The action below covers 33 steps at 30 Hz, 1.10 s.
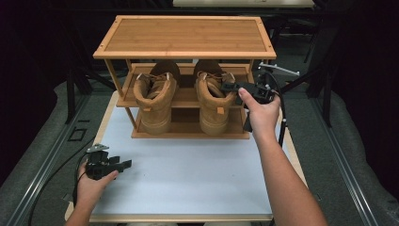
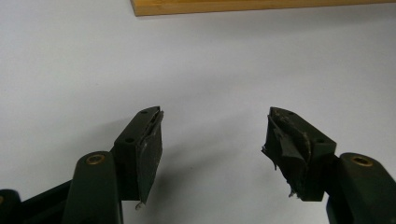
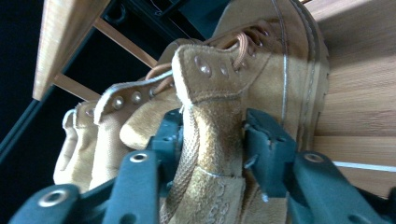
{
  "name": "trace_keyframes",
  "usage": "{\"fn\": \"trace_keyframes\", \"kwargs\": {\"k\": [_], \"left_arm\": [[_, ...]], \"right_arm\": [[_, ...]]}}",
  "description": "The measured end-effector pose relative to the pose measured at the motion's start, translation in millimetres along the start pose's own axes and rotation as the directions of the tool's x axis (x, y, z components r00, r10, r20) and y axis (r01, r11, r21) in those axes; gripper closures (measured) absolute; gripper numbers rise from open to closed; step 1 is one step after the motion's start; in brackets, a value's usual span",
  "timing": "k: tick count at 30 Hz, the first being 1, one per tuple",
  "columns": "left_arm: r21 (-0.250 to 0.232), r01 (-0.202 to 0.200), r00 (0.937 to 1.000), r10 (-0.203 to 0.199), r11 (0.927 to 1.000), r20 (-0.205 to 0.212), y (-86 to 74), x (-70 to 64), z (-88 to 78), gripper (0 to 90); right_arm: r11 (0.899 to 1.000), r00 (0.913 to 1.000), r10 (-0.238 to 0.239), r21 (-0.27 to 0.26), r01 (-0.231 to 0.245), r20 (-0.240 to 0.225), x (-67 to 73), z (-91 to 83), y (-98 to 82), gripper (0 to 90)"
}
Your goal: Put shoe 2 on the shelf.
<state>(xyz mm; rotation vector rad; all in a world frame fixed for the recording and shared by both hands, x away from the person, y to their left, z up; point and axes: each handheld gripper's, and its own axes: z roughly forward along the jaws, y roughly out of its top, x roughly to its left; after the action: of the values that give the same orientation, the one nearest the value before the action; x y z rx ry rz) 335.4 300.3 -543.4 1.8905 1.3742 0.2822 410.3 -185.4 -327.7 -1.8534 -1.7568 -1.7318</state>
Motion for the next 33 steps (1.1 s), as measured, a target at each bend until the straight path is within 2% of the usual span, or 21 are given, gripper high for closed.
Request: {"fn": "trace_keyframes", "kwargs": {"k": [4, 7, 8, 12, 13, 14, 15, 17, 18, 19, 21, 22, 24, 27, 28, 29, 31, 32, 33], "left_arm": [[0.001, 0.002, 1.0, -0.002, 1.0, 0.002, 0.3, 0.5, -0.2, 36.4], [0.001, 0.004, 1.0, -0.004, 1.0, -0.002, 0.9, 0.7, -1.1, 36.4], [-0.006, 0.01, 0.9999, -0.01, 0.9999, -0.005, 1.1, 0.7, -1.5, 36.4], [-0.016, 0.011, 0.9999, -0.011, 0.9998, 0.0, 3.2, 1.7, -4.5, 35.9], [-0.024, 0.015, 0.9999, -0.015, 0.9996, 0.004, 4.9, 1.7, -6.1, 35.9], [-0.024, 0.015, 0.9999, -0.015, 0.9996, 0.004, 4.9, 1.7, -6.1, 35.9], [-0.037, 0.016, 0.9999, -0.015, 0.9992, 0.005, 5.4, 1.3, -7.1, 35.9], [-0.046, 0.026, 0.9995, -0.025, 0.9986, 0.021, 6.6, 1.1, -7.8, 35.9], [-0.046, 0.027, 0.9994, -0.026, 0.9986, 0.022, 7.3, 0.9, -8.0, 35.9], [-0.051, 0.03, 0.9992, -0.028, 0.9982, 0.027, 10.9, -0.7, -9.6, 36.0], [-0.056, 0.035, 0.9988, -0.033, 0.9978, 0.036, 13.4, -1.5, -10.4, 36.3], [-0.066, 0.04, 0.9983, -0.038, 0.997, 0.044, 18.9, -3.4, -12.2, 38.9], [-0.073, 0.048, 0.9977, -0.044, 0.9962, 0.051, 23.8, -5.1, -13.8, 43.3], [-0.095, 0.055, 0.9954, -0.047, 0.994, 0.084, 37.7, -9.7, -19.3, 46.4], [-0.123, 0.046, 0.9955, -0.035, 0.9913, 0.088, 51.3, -13.9, -25.6, 49.4], [-0.123, 0.046, 0.9955, -0.035, 0.9913, 0.088, 51.3, -13.9, -25.6, 50.4], [-0.164, 0.031, 0.9962, -0.017, 0.9859, 0.086, 66.8, -18.5, -32.7, 50.7], [-0.179, 0.026, 0.9981, -0.016, 0.9835, 0.059, 82.0, -23.5, -37.1, 49.3], [-0.179, 0.026, 0.9981, -0.016, 0.9835, 0.059, 82.0, -23.5, -37.1, 48.8]], "right_arm": [[1.0, 0.9998, 0.012, 0.01, -0.012, -0.019, 3.0, -4.7, 3.9, 57.1], [1.0, 0.9996, 0.004, 0.008, -0.004, -0.027, 6.6, -13.7, 8.0, 57.8], [1.0, 0.9998, -0.011, 0.011, 0.011, -0.016, 6.8, -20.4, 9.7, 57.8], [1.0, 0.9995, -0.008, 0.03, 0.009, -0.029, 4.9, -29.4, 10.5, 57.6], [0.999, 0.9994, -0.022, 0.032, 0.023, -0.027, 5.3, -36.6, 10.0, 58.9], [0.999, 0.9994, -0.022, 0.032, 0.023, -0.027, 5.3, -36.6, 10.0, 58.9], [0.997, 0.9976, -0.07, 0.039, 0.07, -0.003, 5.3, -45.4, 8.5, 59.0], [0.996, 0.997, -0.078, 0.036, 0.078, -0.003, 4.8, -47.9, 7.8, 58.9], [0.995, 0.9953, -0.096, 0.036, 0.096, -0.008, 3.3, -52.1, 6.6, 58.9], [0.989, 0.9906, -0.137, 0.052, 0.137, 0.002, -0.7, -56.9, 3.6, 59.8], [0.986, 0.9879, -0.155, 0.06, 0.154, 0.008, -3.9, -57.5, 1.5, 60.3], [0.982, 0.984, -0.177, 0.078, 0.175, 0.022, -10.8, -56.8, -2.4, 64.7], [0.981, 0.9851, -0.171, 0.093, 0.169, 0.019, -15.5, -55.4, -4.5, 66.8], [0.979, 0.9864, -0.163, 0.126, 0.159, 0.022, -29.3, -47.2, -10.8, 71.1], [0.979, 0.9864, -0.164, 0.126, 0.162, 0.01, -36.3, -41.0, -15.0, 72.5], [0.979, 0.9864, -0.164, 0.126, 0.162, 0.01, -36.3, -41.0, -15.0, 72.5], [0.978, 0.9849, -0.173, 0.121, 0.171, 0.006, -41.5, -34.3, -18.5, 72.8], [0.976, 0.9825, -0.186, 0.112, 0.185, 0.001, -44.5, -28.0, -20.8, 72.7], [0.976, 0.9825, -0.186, 0.112, 0.185, 0.001, -44.5, -28.0, -20.8, 72.7]]}}
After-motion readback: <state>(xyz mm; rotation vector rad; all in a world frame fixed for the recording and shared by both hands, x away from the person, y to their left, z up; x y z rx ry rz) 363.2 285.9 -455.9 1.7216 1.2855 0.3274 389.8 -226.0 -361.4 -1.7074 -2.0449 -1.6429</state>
